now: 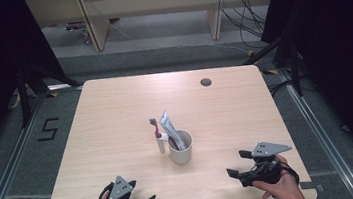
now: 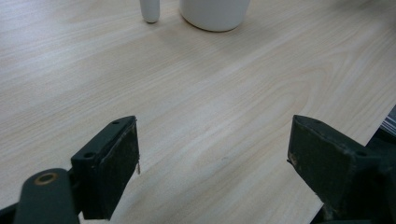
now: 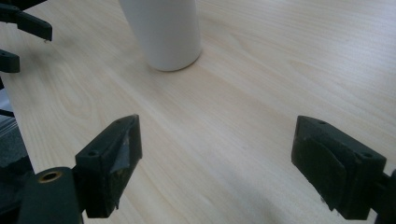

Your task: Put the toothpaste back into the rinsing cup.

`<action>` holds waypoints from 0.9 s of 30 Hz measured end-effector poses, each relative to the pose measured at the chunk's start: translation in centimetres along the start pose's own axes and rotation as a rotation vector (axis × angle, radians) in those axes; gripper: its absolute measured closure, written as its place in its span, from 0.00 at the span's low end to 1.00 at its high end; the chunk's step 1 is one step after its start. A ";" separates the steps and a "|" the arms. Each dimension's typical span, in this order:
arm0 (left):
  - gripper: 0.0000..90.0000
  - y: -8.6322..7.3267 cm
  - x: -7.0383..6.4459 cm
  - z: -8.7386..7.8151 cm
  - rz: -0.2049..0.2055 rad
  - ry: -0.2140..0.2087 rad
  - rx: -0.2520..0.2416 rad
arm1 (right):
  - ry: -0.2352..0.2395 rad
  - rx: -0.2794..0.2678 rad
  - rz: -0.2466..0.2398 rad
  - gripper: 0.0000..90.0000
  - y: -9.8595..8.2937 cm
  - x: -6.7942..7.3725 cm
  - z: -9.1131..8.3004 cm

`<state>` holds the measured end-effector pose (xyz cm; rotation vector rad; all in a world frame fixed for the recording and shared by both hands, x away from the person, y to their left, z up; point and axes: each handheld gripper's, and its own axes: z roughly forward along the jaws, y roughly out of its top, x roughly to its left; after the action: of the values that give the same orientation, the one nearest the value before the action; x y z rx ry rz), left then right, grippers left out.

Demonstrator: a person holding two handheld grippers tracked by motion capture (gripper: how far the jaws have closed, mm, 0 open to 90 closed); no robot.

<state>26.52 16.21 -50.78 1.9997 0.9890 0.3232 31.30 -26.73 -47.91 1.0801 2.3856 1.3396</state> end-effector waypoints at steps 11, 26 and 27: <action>0.18 0.0 0.0 0.0 0.000 0.000 0.000 | -0.024 0.052 0.005 0.18 -1.6 0.4 -0.7; 0.18 0.0 -0.1 0.2 -0.016 -0.006 -0.015 | -0.050 0.120 0.000 0.18 -3.2 0.3 -1.7; 0.18 0.0 -0.1 0.2 -0.015 -0.006 -0.015 | -0.055 0.124 -0.013 0.18 -3.2 0.2 -1.7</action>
<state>26.50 16.00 -50.88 1.9780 0.9945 0.3149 28.71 -28.73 -49.47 1.1156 2.4586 1.1556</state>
